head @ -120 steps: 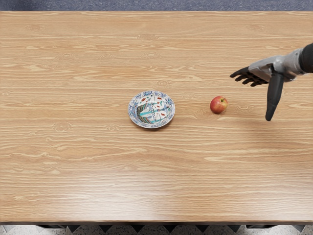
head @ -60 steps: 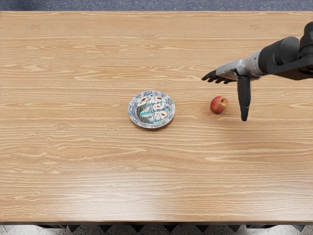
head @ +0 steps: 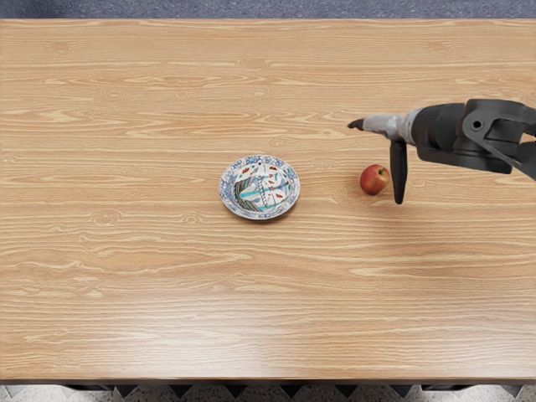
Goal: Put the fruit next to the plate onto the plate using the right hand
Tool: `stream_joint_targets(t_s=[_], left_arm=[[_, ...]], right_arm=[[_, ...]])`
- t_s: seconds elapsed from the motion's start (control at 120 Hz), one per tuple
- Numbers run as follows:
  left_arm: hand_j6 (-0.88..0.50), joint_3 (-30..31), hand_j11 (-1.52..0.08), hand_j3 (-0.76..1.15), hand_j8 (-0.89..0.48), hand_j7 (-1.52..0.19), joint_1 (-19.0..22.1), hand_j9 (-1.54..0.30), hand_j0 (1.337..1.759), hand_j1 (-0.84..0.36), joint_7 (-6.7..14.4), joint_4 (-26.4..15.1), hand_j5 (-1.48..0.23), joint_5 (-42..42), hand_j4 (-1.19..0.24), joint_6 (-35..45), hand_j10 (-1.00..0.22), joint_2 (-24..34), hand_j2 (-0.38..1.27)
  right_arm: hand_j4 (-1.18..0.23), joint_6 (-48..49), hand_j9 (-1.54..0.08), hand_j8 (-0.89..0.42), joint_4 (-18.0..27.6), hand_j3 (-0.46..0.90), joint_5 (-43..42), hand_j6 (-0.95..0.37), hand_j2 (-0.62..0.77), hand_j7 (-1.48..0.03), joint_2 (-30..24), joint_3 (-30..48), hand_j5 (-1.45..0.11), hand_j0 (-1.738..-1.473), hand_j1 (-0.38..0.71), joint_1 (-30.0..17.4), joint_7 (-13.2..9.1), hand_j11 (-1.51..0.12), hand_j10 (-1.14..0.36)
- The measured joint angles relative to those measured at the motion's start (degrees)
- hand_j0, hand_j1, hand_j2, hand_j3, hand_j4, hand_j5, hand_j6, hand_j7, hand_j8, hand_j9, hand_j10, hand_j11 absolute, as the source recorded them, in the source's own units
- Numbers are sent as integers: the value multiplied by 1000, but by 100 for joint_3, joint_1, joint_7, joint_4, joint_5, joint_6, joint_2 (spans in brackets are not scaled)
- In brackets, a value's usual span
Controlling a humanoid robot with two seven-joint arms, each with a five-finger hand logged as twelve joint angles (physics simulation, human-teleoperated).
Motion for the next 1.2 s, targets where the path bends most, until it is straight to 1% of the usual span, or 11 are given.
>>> stream_joint_targets(t_s=[0.1,0.275,0.492,0.633,0.867,1.125,1.2], left_arm=[[0,0,0,0,0,0,-2,0,1658,349,0,0,0,-1,0,0,0,0,0],[0,0,0,0,0,0,-2,0,1658,349,0,0,0,1,0,0,0,0,0],[0,0,0,0,0,0,-2,0,1658,349,0,0,0,1,0,0,0,0,0],[0,0,0,0,0,0,-2,0,1658,349,0,0,0,0,0,0,0,0,0],[0,0,0,0,0,0,-2,0,1658,349,0,0,0,0,0,0,0,0,0],[0,0,0,0,0,0,-2,0,1658,349,0,0,0,-1,0,0,0,0,0],[0,0,0,0,0,0,-2,0,1658,349,0,0,0,0,0,0,0,0,0]], right_arm=[[-5,-232,-3,-6,-76,0,-273,-7,0,-3,120,-10,-4,-1658,-346,-219,0,-3,-5],[-39,-557,-46,-39,-112,0,-597,-40,-6,-46,239,-33,-47,-1658,-307,-476,0,-46,-38],[-109,-911,-138,-110,-120,0,-920,-111,-20,-137,324,-36,-138,-1658,-223,-669,0,-138,-108],[-157,-1022,-199,-157,-175,0,-1035,-158,-29,-199,373,-44,-199,-1658,-167,-739,0,-199,-156],[-202,-1083,-258,-203,-289,0,-1273,-204,-38,-258,495,-55,-258,-1658,-113,-838,0,-258,-201],[-226,-1108,-290,-227,-327,0,-1359,-228,-42,-290,505,-58,-290,-1658,-83,-896,0,-290,-226],[-229,-1138,-294,-230,-403,0,-1363,-231,-43,-294,510,-57,-294,-1658,-80,-925,0,-294,-229]])
